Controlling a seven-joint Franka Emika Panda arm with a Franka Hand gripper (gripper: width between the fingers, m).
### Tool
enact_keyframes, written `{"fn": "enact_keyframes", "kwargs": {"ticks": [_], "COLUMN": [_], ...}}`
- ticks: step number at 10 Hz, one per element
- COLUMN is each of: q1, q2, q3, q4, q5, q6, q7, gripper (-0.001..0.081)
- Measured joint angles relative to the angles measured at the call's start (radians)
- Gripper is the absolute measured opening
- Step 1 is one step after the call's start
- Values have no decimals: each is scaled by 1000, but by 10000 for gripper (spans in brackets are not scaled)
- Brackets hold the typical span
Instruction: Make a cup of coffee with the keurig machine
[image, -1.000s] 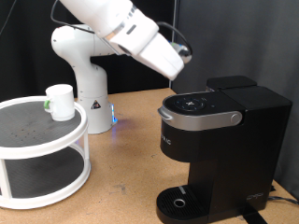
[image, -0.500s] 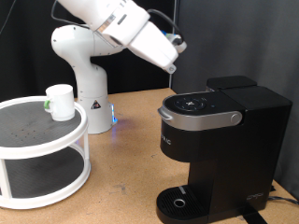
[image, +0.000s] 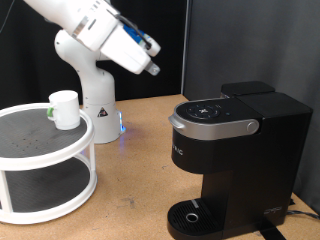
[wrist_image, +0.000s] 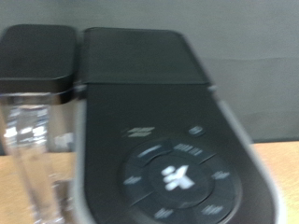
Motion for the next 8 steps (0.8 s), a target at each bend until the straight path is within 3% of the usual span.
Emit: {"fn": "enact_keyframes", "kwargs": {"ticks": [3, 4, 7, 8], "q1": [-37, -37, -37, -37], "q2": [-66, -63, -45, -42], "q3": [-29, -29, -52, -58], "q4": [-54, -54, -12, 1], "q5": [-51, -51, -136, -163], "q6": [-35, -36, -207, -226], "q7": [-6, -5, -45, -57], "gripper": [0, 0, 0, 0]}}
